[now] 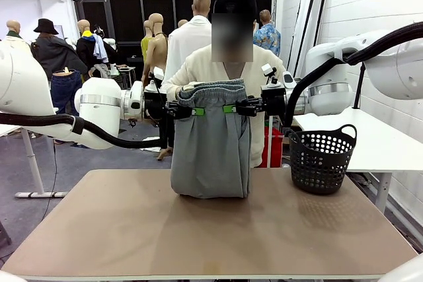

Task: Fold the training pants.
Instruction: Release the ends of the Training pants and then grab the overlapped ends.

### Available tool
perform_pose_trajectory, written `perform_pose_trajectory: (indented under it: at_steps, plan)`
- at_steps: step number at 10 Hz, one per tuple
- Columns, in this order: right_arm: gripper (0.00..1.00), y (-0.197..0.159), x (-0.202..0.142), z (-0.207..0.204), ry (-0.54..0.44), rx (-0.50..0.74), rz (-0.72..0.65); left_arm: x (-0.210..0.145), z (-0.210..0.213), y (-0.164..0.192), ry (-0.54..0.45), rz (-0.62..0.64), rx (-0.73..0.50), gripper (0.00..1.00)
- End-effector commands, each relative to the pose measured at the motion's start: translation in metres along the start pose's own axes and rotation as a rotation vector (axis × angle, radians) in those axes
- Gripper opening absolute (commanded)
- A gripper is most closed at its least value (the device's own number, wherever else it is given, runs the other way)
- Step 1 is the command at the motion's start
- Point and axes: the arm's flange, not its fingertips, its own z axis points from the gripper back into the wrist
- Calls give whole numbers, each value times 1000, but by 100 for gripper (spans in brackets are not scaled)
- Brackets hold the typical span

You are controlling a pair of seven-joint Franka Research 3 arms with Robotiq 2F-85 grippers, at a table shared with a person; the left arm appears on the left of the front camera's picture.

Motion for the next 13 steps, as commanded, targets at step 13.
perform_pose_trajectory:
  at_steps: [13]
  plan:
    - [0,2,1,0,-8,8,6,0,0,-5,-20,-15,16,0]
